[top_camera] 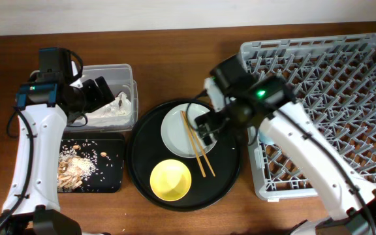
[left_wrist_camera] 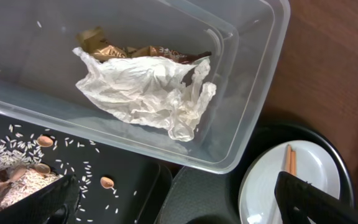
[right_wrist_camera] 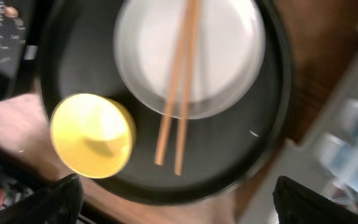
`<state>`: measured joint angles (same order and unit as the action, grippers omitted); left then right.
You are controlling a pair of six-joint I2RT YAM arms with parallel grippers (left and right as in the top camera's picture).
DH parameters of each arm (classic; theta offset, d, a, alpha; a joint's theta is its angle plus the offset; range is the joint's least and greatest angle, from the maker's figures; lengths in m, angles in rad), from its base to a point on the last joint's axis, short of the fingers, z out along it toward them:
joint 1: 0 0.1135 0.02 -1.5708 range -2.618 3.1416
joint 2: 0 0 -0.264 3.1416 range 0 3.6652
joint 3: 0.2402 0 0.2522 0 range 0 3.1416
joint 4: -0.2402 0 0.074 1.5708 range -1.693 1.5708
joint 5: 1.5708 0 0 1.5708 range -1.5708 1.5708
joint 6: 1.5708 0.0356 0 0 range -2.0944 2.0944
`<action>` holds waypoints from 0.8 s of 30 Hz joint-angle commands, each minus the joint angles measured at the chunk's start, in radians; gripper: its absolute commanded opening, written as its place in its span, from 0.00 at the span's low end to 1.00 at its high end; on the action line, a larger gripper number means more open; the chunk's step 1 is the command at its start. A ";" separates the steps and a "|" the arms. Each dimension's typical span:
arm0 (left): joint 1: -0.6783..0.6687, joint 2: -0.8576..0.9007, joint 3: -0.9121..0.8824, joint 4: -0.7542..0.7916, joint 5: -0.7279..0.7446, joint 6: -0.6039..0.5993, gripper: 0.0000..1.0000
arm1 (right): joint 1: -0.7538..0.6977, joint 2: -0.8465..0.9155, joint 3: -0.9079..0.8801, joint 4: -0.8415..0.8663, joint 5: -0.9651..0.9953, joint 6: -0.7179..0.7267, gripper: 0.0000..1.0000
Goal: Sort waste into correct bins and load items into the dishwasher rack
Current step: 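Move the right gripper to the chopsticks on the white plate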
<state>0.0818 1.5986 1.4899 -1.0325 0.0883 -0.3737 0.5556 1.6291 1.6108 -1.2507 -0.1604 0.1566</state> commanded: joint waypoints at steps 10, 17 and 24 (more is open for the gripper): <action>0.002 -0.012 0.016 -0.002 -0.007 0.008 0.99 | 0.072 0.011 -0.247 0.322 0.091 0.040 0.21; 0.002 -0.011 0.016 -0.001 -0.007 0.008 0.99 | 0.073 0.051 -0.396 0.520 0.093 0.040 0.22; 0.002 -0.011 0.016 -0.002 -0.007 0.008 0.99 | 0.073 0.122 -0.430 0.597 0.094 0.040 0.22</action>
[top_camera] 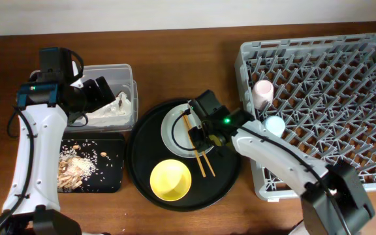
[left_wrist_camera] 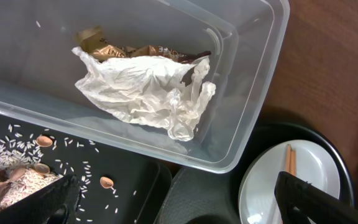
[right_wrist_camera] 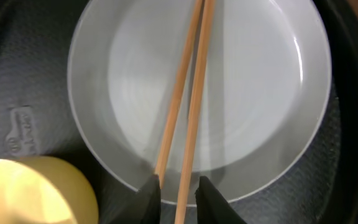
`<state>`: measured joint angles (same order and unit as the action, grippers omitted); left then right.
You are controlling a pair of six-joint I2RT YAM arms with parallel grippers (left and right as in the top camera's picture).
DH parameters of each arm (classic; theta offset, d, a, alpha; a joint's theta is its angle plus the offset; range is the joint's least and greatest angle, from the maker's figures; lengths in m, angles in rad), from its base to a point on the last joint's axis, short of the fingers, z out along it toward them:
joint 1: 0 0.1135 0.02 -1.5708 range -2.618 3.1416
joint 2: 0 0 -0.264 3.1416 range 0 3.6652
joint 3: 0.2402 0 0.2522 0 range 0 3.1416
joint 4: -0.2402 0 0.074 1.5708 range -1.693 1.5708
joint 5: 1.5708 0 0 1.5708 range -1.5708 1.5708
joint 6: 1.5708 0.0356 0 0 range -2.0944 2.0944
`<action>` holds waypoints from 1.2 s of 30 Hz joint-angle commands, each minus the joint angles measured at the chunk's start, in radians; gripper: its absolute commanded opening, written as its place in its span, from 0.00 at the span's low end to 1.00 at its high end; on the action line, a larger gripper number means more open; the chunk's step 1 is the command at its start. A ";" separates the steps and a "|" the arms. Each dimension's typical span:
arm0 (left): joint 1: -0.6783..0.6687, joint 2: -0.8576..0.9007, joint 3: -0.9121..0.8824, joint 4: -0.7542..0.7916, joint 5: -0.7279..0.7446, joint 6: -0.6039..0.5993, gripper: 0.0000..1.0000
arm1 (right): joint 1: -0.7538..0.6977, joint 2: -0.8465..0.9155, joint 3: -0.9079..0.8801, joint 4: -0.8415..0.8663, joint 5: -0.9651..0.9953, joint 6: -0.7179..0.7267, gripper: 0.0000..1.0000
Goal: Sort waste into correct bins and load items into the dishwasher rack
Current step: 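Move the right gripper to the chopsticks on the white plate, then grasp one chopstick with the right gripper and place it in the rack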
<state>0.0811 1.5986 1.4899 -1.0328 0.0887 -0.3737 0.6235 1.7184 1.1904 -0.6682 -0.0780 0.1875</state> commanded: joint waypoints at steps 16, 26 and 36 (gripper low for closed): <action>0.002 -0.011 0.016 -0.001 -0.007 0.008 0.99 | 0.005 0.159 -0.010 0.022 0.011 0.009 0.20; 0.002 -0.011 0.016 -0.001 -0.007 0.008 0.99 | 0.005 0.160 -0.012 0.022 0.011 0.009 0.15; 0.002 -0.011 0.016 -0.001 -0.007 0.008 0.99 | 0.003 0.147 0.009 0.014 0.011 0.008 0.04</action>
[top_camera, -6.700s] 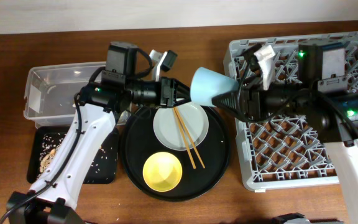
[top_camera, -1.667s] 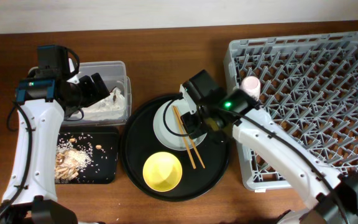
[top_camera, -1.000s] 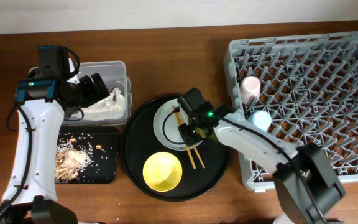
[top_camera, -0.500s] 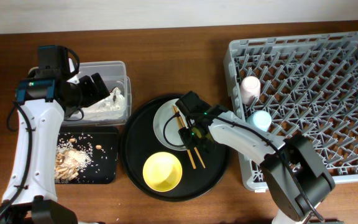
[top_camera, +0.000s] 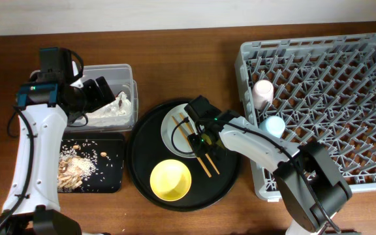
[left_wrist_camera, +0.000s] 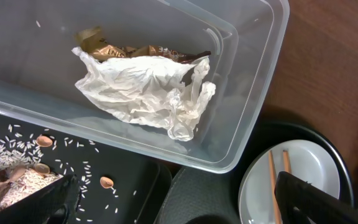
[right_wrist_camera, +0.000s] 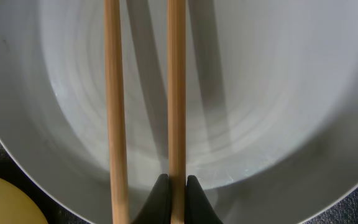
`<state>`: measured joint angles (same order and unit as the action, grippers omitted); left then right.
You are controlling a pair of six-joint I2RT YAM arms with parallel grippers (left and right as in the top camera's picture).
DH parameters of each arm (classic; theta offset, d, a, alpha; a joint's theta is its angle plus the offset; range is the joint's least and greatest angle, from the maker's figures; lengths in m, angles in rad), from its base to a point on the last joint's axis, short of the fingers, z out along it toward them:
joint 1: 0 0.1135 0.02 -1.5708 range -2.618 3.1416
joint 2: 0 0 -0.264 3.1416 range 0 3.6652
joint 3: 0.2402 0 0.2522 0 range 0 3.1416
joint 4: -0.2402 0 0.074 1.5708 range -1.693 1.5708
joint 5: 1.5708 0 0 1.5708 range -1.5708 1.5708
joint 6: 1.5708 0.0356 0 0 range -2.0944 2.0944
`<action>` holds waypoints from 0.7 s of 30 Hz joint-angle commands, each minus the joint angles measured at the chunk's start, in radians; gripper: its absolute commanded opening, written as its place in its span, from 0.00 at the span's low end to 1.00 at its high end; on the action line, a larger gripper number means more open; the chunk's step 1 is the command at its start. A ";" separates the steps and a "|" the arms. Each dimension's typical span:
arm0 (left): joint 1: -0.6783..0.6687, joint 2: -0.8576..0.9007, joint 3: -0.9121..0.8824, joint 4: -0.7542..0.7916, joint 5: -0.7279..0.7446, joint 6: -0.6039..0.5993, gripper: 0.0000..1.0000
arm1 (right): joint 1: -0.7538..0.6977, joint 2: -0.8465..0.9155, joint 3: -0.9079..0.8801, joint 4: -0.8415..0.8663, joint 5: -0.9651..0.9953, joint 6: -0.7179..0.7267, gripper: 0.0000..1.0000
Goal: Sort waste into correct bins and load items into the dishwasher rack
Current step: 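Grasp one chopstick with the right gripper and place it in the rack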
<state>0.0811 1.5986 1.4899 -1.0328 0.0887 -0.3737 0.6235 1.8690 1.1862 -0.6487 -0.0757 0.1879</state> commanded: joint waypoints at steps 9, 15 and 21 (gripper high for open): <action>0.002 -0.011 0.016 -0.001 -0.007 0.008 0.99 | -0.112 -0.127 0.269 -0.210 0.219 0.000 0.04; 0.002 -0.011 0.016 -0.001 -0.007 0.008 0.99 | -0.327 -0.158 0.393 -0.354 0.253 -0.269 0.04; 0.002 -0.011 0.016 -0.001 -0.007 0.008 0.99 | -0.541 -0.154 0.389 -0.332 0.229 -0.349 0.04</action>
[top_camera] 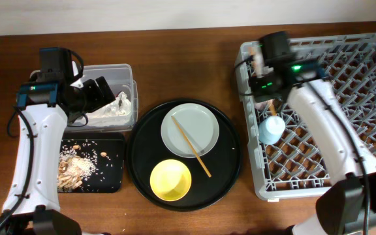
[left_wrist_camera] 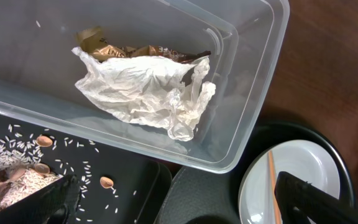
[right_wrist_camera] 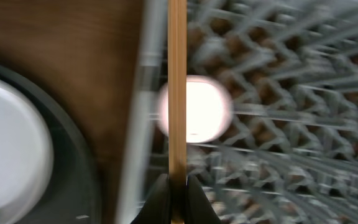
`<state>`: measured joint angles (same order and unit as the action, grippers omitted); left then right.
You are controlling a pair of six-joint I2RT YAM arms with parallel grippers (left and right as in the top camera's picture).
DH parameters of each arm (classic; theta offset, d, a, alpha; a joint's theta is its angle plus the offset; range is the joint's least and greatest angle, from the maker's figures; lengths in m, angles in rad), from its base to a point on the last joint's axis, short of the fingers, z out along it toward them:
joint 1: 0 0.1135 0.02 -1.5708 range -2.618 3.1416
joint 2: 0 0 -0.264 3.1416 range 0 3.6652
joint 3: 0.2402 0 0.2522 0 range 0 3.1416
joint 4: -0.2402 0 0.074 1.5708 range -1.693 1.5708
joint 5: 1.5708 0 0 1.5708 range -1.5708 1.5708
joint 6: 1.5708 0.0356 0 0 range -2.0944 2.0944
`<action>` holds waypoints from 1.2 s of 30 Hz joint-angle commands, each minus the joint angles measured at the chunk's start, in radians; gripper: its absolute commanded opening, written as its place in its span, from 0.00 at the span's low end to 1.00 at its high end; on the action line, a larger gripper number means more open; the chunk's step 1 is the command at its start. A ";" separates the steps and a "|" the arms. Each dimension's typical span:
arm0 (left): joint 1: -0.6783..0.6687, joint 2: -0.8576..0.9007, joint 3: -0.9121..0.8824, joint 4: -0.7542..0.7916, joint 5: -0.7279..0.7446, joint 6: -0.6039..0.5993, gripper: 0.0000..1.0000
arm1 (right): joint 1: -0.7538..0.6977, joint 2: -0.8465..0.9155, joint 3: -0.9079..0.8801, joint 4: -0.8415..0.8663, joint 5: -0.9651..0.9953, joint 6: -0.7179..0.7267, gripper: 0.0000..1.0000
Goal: Sort waste into correct bins and load items into the dishwasher rack
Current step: 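Grasp one chopstick with the right gripper and place it in the rack, then return the right gripper to the remaining chopstick on the plate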
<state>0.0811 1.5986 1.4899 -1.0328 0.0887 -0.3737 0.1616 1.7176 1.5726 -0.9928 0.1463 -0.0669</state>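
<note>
My right gripper (right_wrist_camera: 177, 180) is shut on a wooden chopstick (right_wrist_camera: 177, 87), which runs straight up the blurred right wrist view. It hangs over the left edge of the grey dishwasher rack (top_camera: 331, 111), above a pale cup (right_wrist_camera: 194, 109). From overhead, the right gripper (top_camera: 266, 83) is at the rack's near-left corner. A second chopstick (top_camera: 191, 149) lies across the white plate (top_camera: 198, 124) on the round black tray (top_camera: 230, 170), beside a yellow bowl (top_camera: 170, 179). My left gripper (left_wrist_camera: 179, 208) is open over the clear bin (left_wrist_camera: 253, 93).
The clear bin holds crumpled white paper (left_wrist_camera: 142, 93) and brown wrappers (left_wrist_camera: 114, 50). A black rectangular tray (top_camera: 109, 176) with rice and shells lies in front of it. A light blue cup (top_camera: 273, 128) stands in the rack.
My right gripper was shut on one chopstick down at the white plate. It now holds that chopstick over the rack's left edge. The other chopstick stays on the plate. The left arm is unmoved.
Both chopsticks lay together across the plate with my right gripper open high above the tray. Then the gripper was low over them, still open. Then it was shut on one, the pair lying apart. Now that chopstick is held at the rack.
</note>
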 commanded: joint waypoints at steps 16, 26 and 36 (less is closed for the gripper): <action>0.002 -0.011 0.016 -0.001 -0.007 0.008 0.99 | -0.255 0.114 0.001 0.032 -0.045 -0.168 0.04; 0.002 -0.011 0.016 -0.001 -0.007 0.008 0.99 | -0.256 0.124 0.001 0.028 -0.045 -0.161 0.28; 0.002 -0.011 0.016 -0.001 -0.007 0.008 0.99 | -0.254 0.124 0.001 -0.015 -0.210 -0.014 0.38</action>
<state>0.0811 1.5986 1.4899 -1.0328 0.0887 -0.3737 -0.0921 1.8301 1.5726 -0.9829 0.0811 -0.1665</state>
